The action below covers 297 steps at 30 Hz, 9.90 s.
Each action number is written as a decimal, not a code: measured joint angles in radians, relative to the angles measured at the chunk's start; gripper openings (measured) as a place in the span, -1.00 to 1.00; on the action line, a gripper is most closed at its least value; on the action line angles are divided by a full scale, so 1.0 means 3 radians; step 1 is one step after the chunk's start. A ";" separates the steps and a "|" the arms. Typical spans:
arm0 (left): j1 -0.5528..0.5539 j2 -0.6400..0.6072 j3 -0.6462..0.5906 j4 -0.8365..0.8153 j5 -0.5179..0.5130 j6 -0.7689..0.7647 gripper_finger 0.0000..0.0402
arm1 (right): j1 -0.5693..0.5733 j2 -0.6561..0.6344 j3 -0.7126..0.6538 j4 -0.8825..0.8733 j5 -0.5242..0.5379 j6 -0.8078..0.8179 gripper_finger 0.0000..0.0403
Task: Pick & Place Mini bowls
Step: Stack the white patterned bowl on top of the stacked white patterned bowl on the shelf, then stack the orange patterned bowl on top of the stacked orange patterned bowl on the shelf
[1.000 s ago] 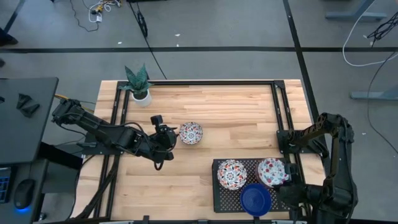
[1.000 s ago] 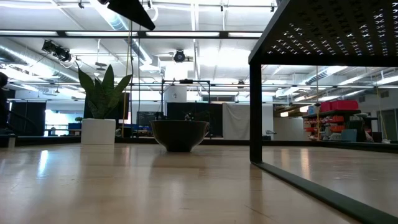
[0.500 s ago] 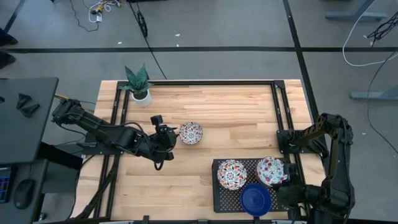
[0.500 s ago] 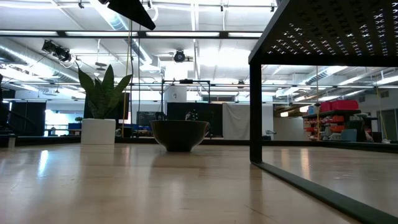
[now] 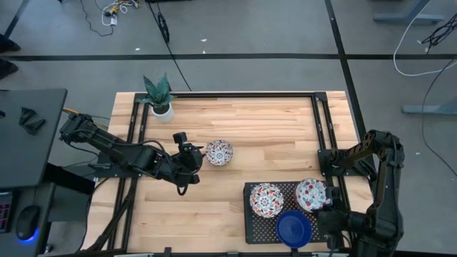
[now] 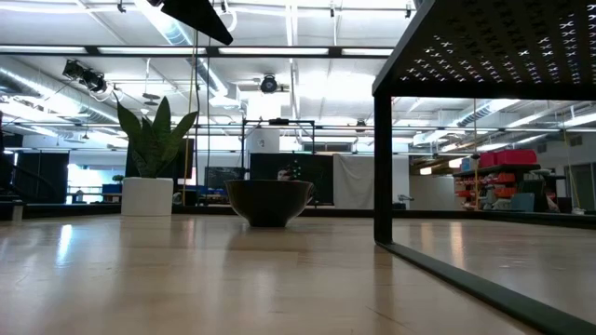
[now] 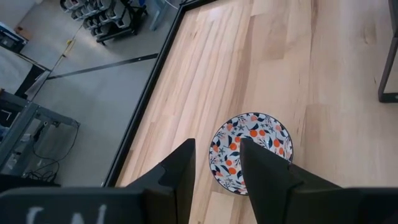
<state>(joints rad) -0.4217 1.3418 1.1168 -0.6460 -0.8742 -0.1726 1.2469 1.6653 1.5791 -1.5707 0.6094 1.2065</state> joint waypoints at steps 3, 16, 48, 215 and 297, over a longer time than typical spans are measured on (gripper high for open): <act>0.0000 0.0000 0.0000 0.0000 0.0000 0.0000 -0.35 | 0.0000 0.0000 0.0000 -0.0004 -0.0002 0.0054 -0.78; 0.0000 0.0000 0.0000 0.0001 0.0001 0.0000 -0.35 | 0.0000 -0.0041 0.0046 0.0016 0.0061 0.0054 -0.35; -0.0001 0.0000 0.0000 0.0074 0.0132 0.0002 -0.35 | -0.0123 -0.0215 -0.0014 0.0322 0.0616 -0.0586 -0.98; 0.0453 0.0978 0.1152 0.0652 0.2299 0.2185 -0.94 | -0.2815 -0.1061 -0.1129 0.3441 -0.1348 -0.4813 -0.04; 0.0793 0.0084 -0.2063 0.4143 0.2510 0.0296 -0.17 | -0.1067 -0.0366 -0.0515 0.2558 0.0285 -0.3358 -0.96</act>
<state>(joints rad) -0.1839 1.3670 0.4980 0.5968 -0.1211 -0.0839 0.9268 1.5557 1.4246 -0.8034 0.6949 0.1991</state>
